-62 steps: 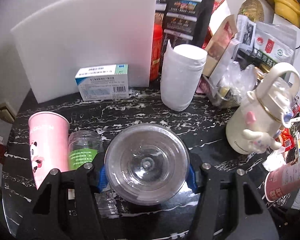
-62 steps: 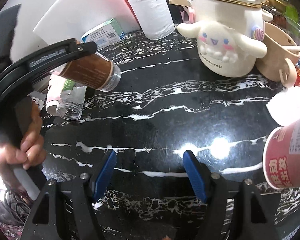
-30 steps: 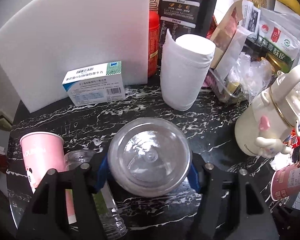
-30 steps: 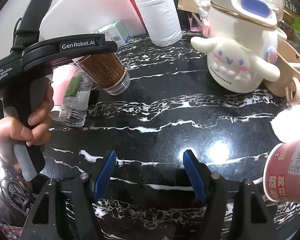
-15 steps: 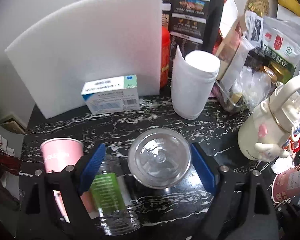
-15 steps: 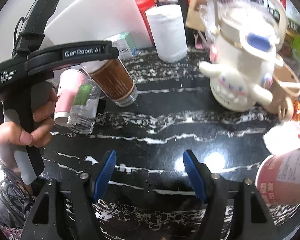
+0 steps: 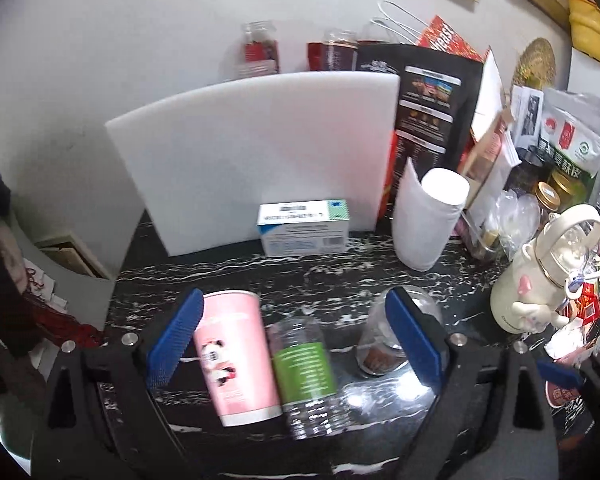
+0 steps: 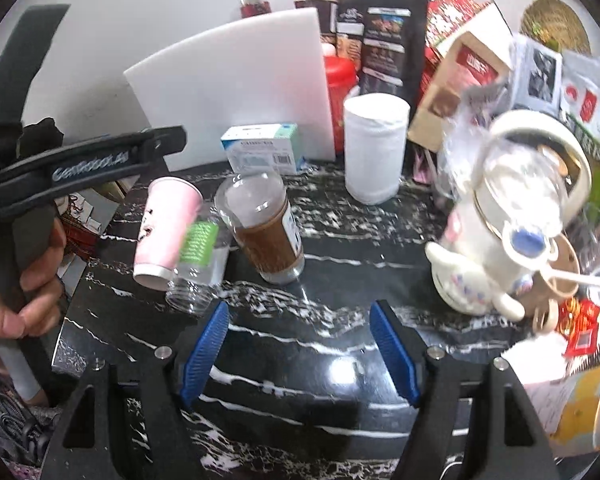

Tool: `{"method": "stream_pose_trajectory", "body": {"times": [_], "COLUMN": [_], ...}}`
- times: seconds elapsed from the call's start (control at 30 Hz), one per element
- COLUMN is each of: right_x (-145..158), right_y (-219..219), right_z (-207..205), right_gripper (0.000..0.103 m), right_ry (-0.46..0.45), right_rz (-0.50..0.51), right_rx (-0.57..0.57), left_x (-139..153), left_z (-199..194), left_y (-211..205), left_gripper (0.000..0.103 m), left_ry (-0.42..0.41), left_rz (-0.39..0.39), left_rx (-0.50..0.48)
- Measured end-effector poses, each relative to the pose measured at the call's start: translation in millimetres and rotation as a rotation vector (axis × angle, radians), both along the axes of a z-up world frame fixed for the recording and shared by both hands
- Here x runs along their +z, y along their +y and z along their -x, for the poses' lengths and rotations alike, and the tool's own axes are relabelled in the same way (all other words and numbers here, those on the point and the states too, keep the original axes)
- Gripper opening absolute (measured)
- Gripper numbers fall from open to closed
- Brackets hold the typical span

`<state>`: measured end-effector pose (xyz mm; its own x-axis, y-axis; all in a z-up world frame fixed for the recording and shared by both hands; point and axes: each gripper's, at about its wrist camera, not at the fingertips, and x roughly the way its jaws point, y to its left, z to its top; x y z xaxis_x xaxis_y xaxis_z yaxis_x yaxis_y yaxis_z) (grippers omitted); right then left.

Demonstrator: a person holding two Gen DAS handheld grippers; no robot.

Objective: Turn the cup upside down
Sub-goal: 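Lower the upright jar onto the table beside the green-labelled bottle, then open the right gripper and release the standing jar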

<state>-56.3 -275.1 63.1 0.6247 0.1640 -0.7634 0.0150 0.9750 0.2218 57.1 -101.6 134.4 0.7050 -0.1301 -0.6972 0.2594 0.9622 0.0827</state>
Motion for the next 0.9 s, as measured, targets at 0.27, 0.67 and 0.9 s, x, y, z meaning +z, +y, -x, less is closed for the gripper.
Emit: {"method": "stream_pose_trajectory", "body": {"times": [0.27,0.67,0.9], "right_x": [15,1,-9], "right_y": [21,36,38], "right_z": [-13,-19,-16], "right_gripper": [0.074,0.074,0.074], "right_ry": [-0.029,-0.005,0.014], "right_rz": [0.037,0.057,0.069], "right_rx": [0.014,-0.018,-0.040], "left_x": [5,-17,-35], "left_z": [9,21,27], "left_y": [38,62,61], "left_gripper": [0.092,0.092,0.092], "left_ry": [0.004,0.056,0.104], "left_rz": [0.013,0.004,0.005], "left_rx": [0.047,0.079,0.066]}}
